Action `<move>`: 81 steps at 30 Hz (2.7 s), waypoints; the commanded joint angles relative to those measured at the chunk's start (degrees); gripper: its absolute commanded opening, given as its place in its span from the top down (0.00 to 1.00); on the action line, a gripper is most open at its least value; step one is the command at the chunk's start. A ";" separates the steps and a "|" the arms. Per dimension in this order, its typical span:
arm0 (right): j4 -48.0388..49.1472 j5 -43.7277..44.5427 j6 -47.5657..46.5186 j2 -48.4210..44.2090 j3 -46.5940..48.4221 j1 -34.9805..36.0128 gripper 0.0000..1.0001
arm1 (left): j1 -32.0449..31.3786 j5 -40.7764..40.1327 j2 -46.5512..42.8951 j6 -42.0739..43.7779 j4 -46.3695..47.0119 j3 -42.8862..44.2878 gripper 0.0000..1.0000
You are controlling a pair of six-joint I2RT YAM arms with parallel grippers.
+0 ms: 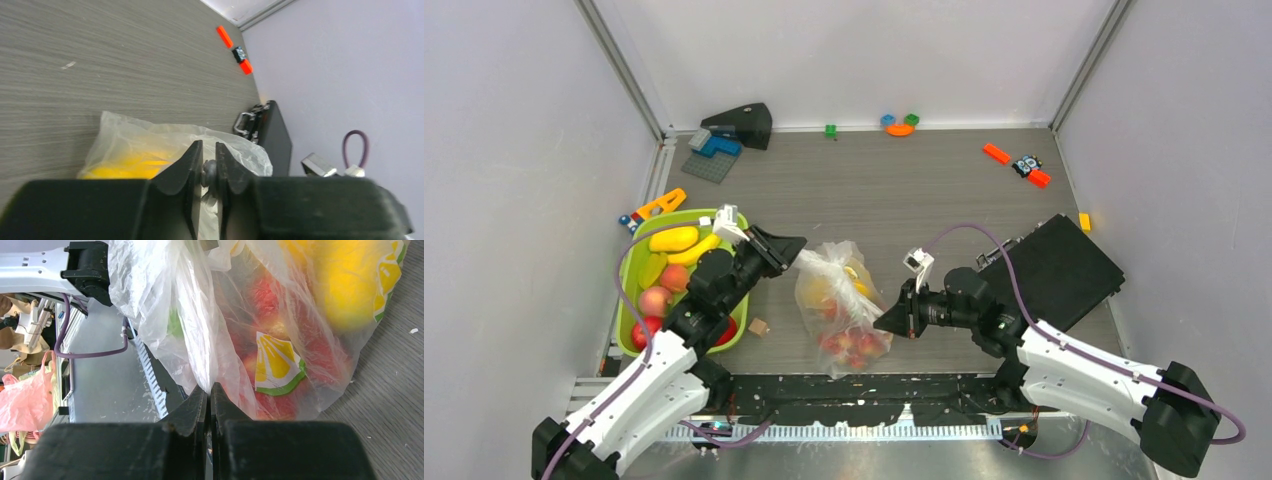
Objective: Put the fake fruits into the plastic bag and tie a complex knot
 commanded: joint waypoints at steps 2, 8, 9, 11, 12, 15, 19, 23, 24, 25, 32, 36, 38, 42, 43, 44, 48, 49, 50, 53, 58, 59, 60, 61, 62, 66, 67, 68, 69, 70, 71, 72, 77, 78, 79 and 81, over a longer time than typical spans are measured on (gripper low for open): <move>1.90 0.78 -1.21 -0.81 0.14 0.38 0.95 | 0.07 -3.76 -1.51 7.04 -2.14 3.44 0.93; -6.08 6.32 -6.72 -2.91 3.73 0.38 0.95 | 0.07 -5.01 0.22 15.12 -6.47 8.83 1.00; -8.50 7.49 -7.60 -3.66 4.99 0.40 0.95 | 0.07 -5.24 0.56 16.42 -7.20 9.67 1.00; -11.36 11.81 -10.29 -4.85 6.92 0.34 0.95 | 0.07 -5.57 1.23 19.21 -8.44 11.33 1.00; -12.21 15.57 -12.03 -5.13 7.63 0.36 0.95 | 0.07 -5.58 1.64 20.44 -8.66 12.22 1.00; -16.88 25.44 -15.33 -4.83 12.48 0.38 0.95 | 0.07 -5.31 2.72 23.89 -8.76 15.05 1.00; -21.62 44.27 -20.60 -1.30 20.30 0.45 0.95 | 0.07 -3.28 4.02 28.45 -7.16 19.24 1.00; -17.39 61.25 -25.01 0.74 24.32 0.47 0.95 | 0.07 -0.72 4.69 30.79 -4.66 21.81 1.00; -15.75 63.17 -25.71 1.14 24.33 0.47 0.95 | 0.07 -0.95 4.66 30.89 -3.99 21.64 1.00; -12.04 67.24 -27.27 1.56 24.05 0.46 0.95 | 0.07 -1.92 4.58 30.85 -3.43 21.21 1.00; 4.63 79.71 -33.00 15.22 20.91 -6.68 0.95 | 0.57 -16.39 2.82 29.85 3.68 11.44 1.00; 10.98 76.66 -28.54 22.82 15.95 -15.21 0.95 | 4.82 -20.71 3.76 26.57 5.14 4.98 1.00; 11.23 77.23 -29.18 26.08 15.68 -16.83 0.95 | 7.94 -19.48 4.73 25.01 5.42 2.19 1.00; 11.10 74.86 -29.06 26.30 16.09 -17.63 0.95 | 10.34 -18.45 6.63 24.52 7.40 -0.53 1.00; 10.89 74.23 -29.01 25.99 16.13 -17.64 0.95 | 10.43 -17.77 6.84 24.51 7.28 -0.08 1.00; 10.24 73.32 -28.82 25.89 16.48 -17.64 0.95 | 10.44 -17.04 6.82 24.57 7.08 0.72 1.00; 8.59 72.05 -28.84 24.16 17.74 -17.57 0.95 | 10.44 -15.18 5.86 26.08 5.24 5.17 1.00; 8.39 71.86 -29.16 23.01 18.23 -17.56 0.95 | 10.44 -14.82 5.36 26.56 4.49 6.50 1.00; 8.30 71.50 -30.00 22.38 18.60 -17.56 0.95 | 10.44 -14.54 4.78 26.98 3.88 7.66 1.00; 8.83 72.58 -33.03 20.13 20.48 -17.55 0.95 | 10.44 -13.27 2.85 27.94 2.38 10.25 1.00; 9.90 73.30 -38.80 20.96 22.21 -19.15 0.95 | 10.43 -13.16 1.11 29.94 0.73 11.46 1.00; 9.32 71.55 -37.99 21.81 22.24 -20.85 0.95 | 10.48 -14.02 1.49 30.74 0.71 10.92 1.00; 9.03 70.82 -37.56 22.48 22.15 -21.84 0.95 | 10.81 -14.59 2.10 31.19 0.78 10.06 1.00; 8.57 70.16 -37.13 23.84 21.68 -23.77 0.95 | 11.49 -14.70 2.90 31.11 1.09 8.79 1.00; 8.52 70.25 -37.30 25.22 21.25 -25.26 0.95 | 12.55 -14.64 3.54 30.22 1.84 7.18 1.00; 9.24 71.08 -37.42 27.09 18.08 -28.74 0.95 | 17.50 -14.48 4.72 26.10 6.09 -0.06 1.00; 9.48 70.11 -36.63 27.11 17.52 -29.21 0.95 | 17.86 -14.95 4.63 26.21 6.26 -1.06 1.00; 9.51 70.14 -36.53 27.59 17.46 -29.94 0.95 | 18.12 -15.82 4.81 26.77 6.28 -1.61 1.00; 8.84 70.39 -36.41 27.92 17.71 -30.25 0.95 | 18.69 -15.90 5.06 27.24 6.18 -1.82 1.00; 8.40 70.32 -36.24 28.26 17.95 -30.61 0.95 | 19.38 -15.11 5.32 27.26 6.08 -1.92 1.00; 8.17 69.88 -36.18 28.30 18.21 -30.68 0.95 | 19.59 -14.41 5.47 27.11 6.19 -1.93 1.00; 8.19 69.63 -36.13 28.00 18.28 -30.72 0.95 | 19.62 -13.97 5.52 27.06 6.36 -1.86 1.00; 7.97 67.39 -36.47 25.11 18.39 -30.67 0.95 | 19.62 -9.87 5.62 27.07 6.62 1.17 1.00; 7.95 66.20 -36.26 24.24 18.41 -30.65 0.95 | 19.57 -8.76 5.99 27.05 7.00 1.96 1.00; 8.00 65.38 -36.21 23.82 18.43 -30.69 0.95 | 19.58 -7.69 6.52 26.94 7.29 2.62 1.00; 8.62 63.45 -35.83 23.91 18.27 -30.65 0.95 | 19.54 -5.85 8.20 26.61 8.07 3.49 1.00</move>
